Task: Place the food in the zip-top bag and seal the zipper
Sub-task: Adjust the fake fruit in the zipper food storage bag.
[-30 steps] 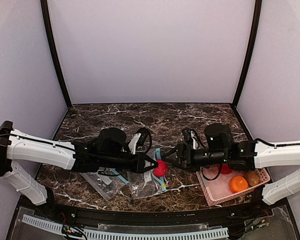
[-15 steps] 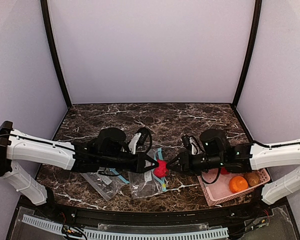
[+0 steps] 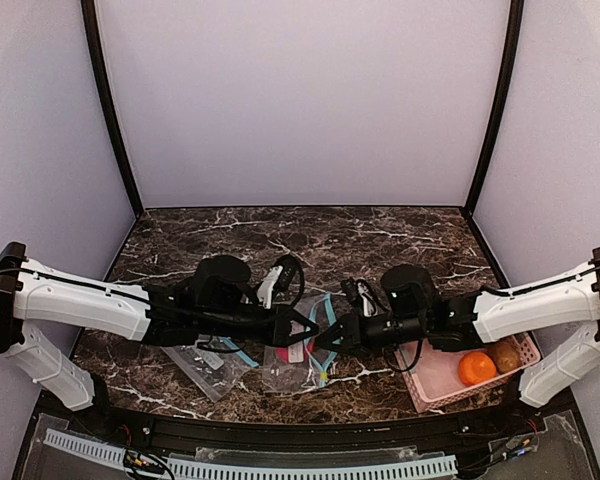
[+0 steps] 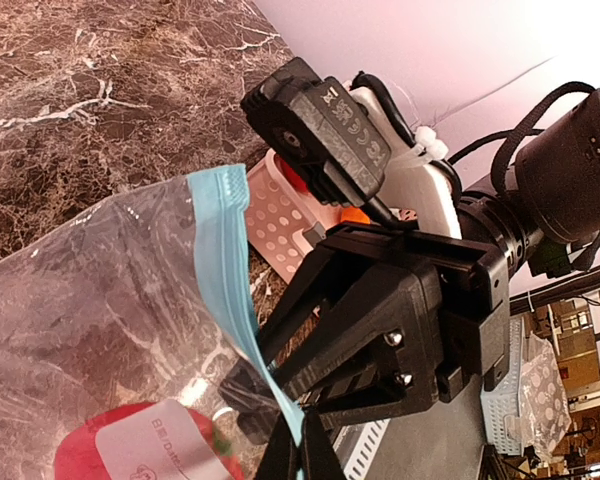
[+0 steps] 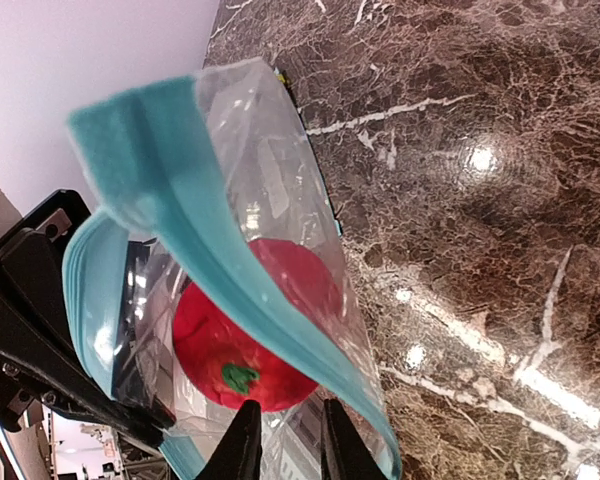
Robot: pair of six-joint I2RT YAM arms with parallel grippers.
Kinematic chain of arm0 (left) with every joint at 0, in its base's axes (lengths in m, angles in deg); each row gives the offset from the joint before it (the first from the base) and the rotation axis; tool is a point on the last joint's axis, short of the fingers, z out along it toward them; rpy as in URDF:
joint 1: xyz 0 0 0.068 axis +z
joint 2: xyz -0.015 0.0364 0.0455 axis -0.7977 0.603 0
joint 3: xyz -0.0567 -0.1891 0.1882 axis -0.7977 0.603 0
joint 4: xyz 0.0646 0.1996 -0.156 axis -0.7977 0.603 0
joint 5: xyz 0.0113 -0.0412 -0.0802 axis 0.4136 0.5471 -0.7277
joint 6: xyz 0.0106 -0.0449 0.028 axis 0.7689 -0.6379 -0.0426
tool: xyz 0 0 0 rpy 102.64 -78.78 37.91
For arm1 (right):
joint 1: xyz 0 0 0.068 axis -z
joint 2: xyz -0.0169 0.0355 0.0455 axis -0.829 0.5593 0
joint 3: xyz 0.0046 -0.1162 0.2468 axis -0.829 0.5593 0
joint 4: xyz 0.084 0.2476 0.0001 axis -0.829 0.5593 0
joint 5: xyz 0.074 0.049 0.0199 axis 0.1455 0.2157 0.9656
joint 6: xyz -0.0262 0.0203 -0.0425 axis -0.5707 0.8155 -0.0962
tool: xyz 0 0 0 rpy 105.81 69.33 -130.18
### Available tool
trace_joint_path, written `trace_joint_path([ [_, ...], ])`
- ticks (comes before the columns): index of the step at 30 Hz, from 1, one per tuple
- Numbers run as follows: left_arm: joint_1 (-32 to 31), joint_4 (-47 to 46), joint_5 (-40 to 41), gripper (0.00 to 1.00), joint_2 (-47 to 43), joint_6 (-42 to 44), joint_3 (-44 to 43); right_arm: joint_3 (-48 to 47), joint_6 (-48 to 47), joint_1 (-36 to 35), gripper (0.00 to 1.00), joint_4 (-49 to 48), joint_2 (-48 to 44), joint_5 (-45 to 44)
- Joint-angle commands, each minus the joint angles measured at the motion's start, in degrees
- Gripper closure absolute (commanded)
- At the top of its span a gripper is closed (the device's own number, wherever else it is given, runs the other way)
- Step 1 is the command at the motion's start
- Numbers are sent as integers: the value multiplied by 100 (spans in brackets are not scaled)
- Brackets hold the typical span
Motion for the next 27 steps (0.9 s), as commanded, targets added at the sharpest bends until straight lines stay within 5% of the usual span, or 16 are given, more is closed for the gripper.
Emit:
trace_joint_path([
  [1,5,-139,-64,99,-203,-33,99,-229,25,-77,80,-457,167,166],
  [11,42,897,585,99,-426,6,67,-282,-316,-90,68,903,-683,-535],
  [27,65,948,327,99,-496,293,229,-1054,-772,422,19,5324,-2379,-2824],
])
